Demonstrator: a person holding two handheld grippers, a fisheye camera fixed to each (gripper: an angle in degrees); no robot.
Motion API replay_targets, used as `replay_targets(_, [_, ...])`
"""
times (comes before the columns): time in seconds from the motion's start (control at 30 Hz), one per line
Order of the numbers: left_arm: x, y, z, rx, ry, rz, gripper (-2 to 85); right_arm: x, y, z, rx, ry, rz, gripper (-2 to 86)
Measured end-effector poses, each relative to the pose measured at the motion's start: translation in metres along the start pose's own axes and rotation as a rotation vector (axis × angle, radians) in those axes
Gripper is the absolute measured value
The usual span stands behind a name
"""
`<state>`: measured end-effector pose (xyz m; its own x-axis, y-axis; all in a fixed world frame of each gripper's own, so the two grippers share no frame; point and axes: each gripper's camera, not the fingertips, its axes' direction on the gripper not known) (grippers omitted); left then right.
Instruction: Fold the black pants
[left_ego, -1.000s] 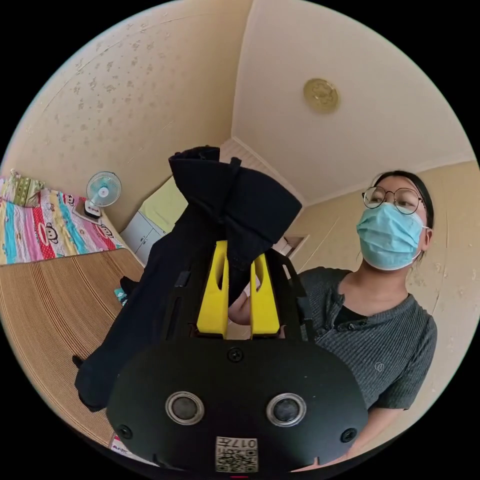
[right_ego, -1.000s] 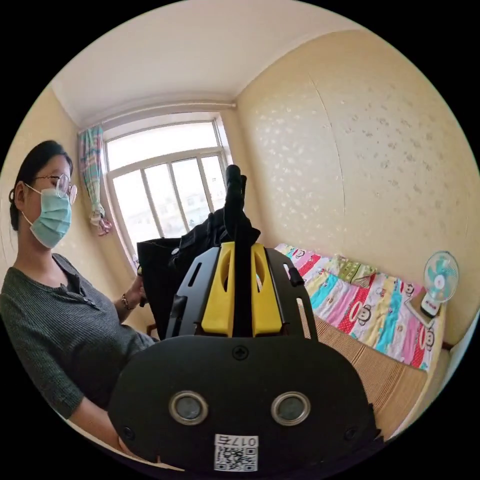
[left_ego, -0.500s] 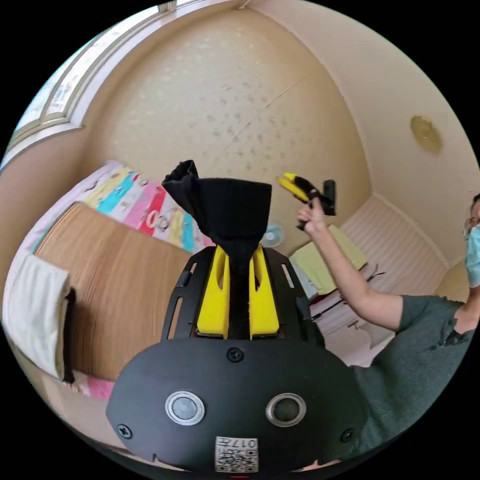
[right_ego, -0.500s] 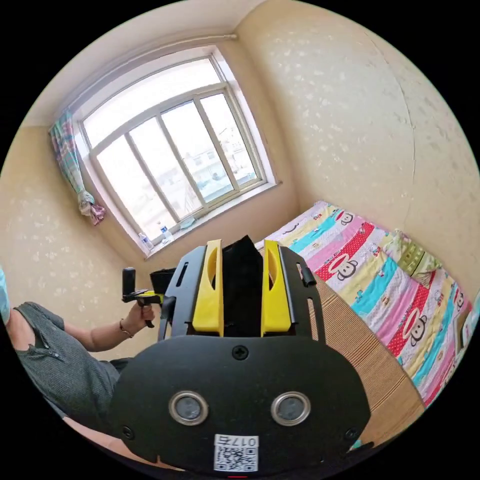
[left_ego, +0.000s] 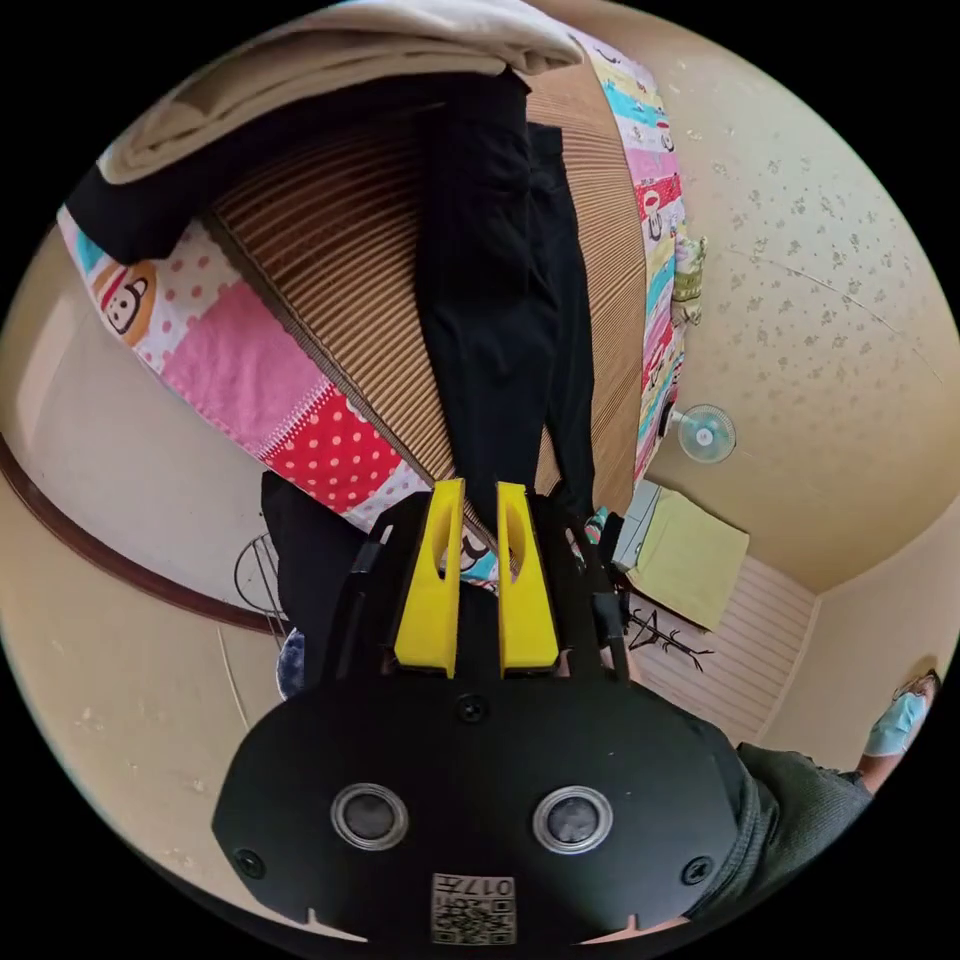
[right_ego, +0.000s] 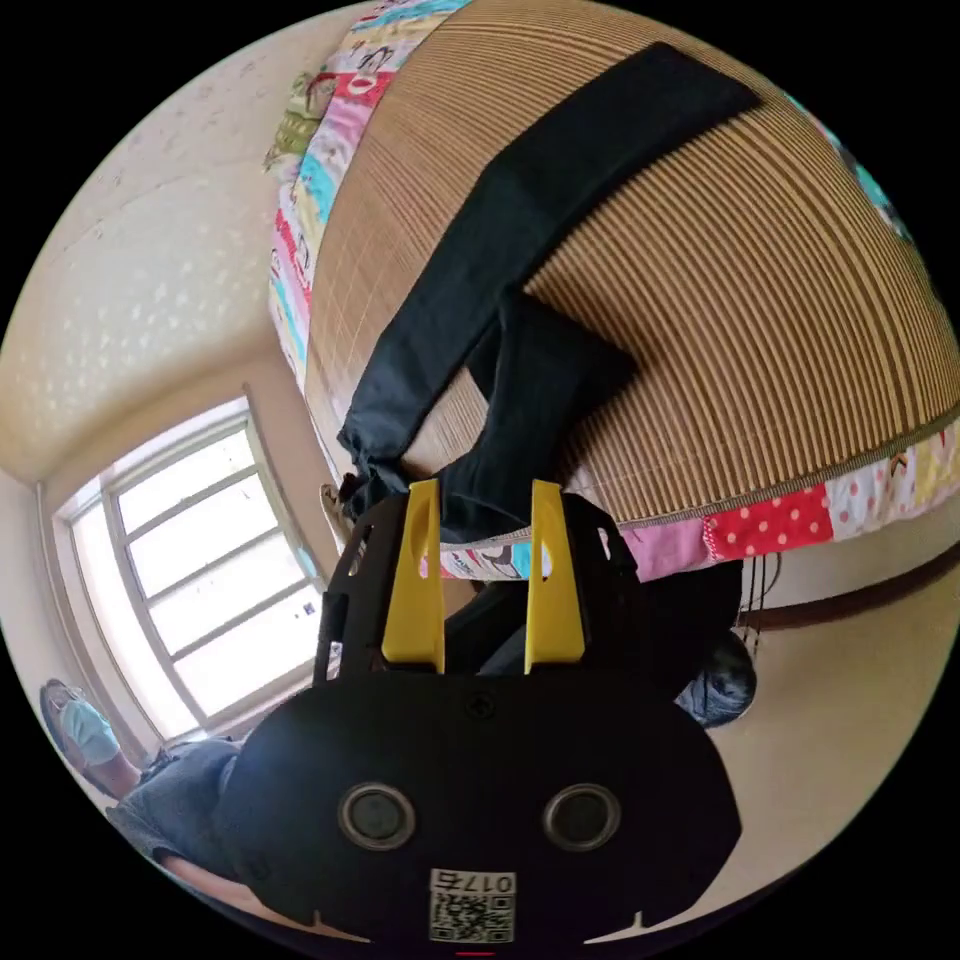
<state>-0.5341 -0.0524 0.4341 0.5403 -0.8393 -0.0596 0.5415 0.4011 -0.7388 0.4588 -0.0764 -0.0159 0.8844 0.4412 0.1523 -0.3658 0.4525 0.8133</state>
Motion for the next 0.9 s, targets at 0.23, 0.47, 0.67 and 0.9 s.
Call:
replay_targets(0.23, [0.0,-0.043,0.002,0.047,-0.064,0.018,6.3,0.106,0.018,-0.052,0.191,-0.274,0.211,11.8])
replay_targets(0.47, [-0.006,-0.05,-0.051,0.238,-0.077,-0.053,7.9,0.073,0.116,-0.208,0.469,-0.854,-0.281,1.5])
replay_targets(0.67, [-0.043,-0.026,-0.068,0.327,-0.207,-0.245,15.9,0.106,0.275,-0.404,0.599,-0.37,-0.279,0.8])
replay_targets(0.9, [-0.075,0.015,-0.069,0.251,-0.246,-0.258,6.5,0.237,0.325,-0.41,0.156,-0.139,-0.056,6.4])
